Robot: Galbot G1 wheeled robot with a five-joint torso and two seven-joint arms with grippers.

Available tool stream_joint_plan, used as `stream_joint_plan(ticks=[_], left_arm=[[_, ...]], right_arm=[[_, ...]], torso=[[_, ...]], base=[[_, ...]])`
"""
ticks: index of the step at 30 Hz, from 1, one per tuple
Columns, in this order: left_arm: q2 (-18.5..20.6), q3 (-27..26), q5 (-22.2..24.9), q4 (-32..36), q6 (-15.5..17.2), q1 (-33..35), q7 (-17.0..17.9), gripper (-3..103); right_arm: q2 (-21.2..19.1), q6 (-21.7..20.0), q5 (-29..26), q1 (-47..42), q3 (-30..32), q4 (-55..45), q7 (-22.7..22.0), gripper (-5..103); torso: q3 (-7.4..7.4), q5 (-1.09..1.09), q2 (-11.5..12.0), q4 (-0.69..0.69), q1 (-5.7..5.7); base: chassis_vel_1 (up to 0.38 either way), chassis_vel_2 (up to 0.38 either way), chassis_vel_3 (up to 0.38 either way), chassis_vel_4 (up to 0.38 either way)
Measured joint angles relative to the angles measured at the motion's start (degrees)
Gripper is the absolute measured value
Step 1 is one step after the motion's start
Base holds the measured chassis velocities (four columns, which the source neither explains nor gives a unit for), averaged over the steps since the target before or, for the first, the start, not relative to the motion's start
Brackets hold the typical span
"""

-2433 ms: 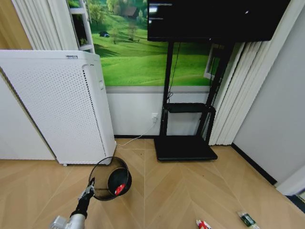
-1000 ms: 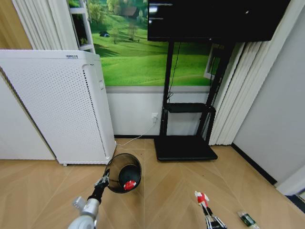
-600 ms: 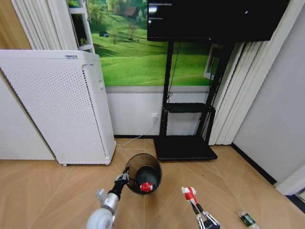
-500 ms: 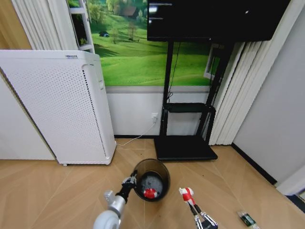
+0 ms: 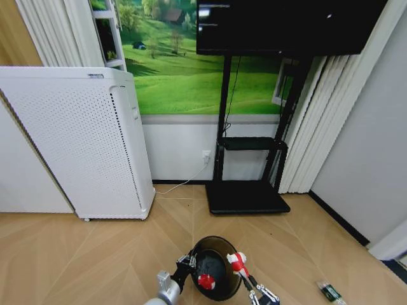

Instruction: Pick up the trash bin and place the garbage on the floor into it.

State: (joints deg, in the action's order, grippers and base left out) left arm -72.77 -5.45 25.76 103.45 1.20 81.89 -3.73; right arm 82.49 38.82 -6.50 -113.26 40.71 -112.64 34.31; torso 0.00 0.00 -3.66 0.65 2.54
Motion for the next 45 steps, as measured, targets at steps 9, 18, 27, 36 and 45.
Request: stream_joint_plan(ticks=[9, 18, 27, 36, 45], left_arm=[[0.31, -0.77, -0.47, 0.44, -0.38, 1.31, -3.91, 7], [-0.06, -1.9, -1.07, 1.27, -1.88, 2.71, -7.02, 7], [-0.94, -5.09, -0.19, 2.15, -2.91, 3.57, -6.91, 7], [-2.04, -15.16, 5.23, 5.29, -1.07, 5.71, -4.71, 7], [-2.65, -20.89, 8.31, 7.4, 0.39, 8.93, -4.4, 7]], right_arm=[[0.29, 0.01, 1.09, -0.04, -1.07, 0.83, 0.59, 13], [0.4, -0.25, 1.83, 0.16, -1.27, 0.73, 1.19, 48], [0.66, -0.66, 1.53, 0.54, -1.4, 0.47, -1.78, 80], [-0.38, -8.3, 0.41, 3.43, 0.11, 0.58, -15.88, 100], [-0.59, -9.36, -0.09, 4.42, 0.05, 2.14, -16.64, 100]], torso=[[0.0, 0.0, 0.0, 0.0, 0.0], [0.0, 0.0, 0.0, 0.0, 0.0], [0.0, -0.01, 0.0, 0.01, 0.0], [0.0, 0.0, 0.0, 0.0, 0.0], [0.0, 0.0, 0.0, 0.0, 0.0]], base=[[0.0, 0.0, 0.0, 0.0], [0.0, 0.0, 0.0, 0.0], [0.0, 0.0, 0.0, 0.0], [0.0, 0.0, 0.0, 0.0], [-0.031, -0.031, 0.032, 0.025]])
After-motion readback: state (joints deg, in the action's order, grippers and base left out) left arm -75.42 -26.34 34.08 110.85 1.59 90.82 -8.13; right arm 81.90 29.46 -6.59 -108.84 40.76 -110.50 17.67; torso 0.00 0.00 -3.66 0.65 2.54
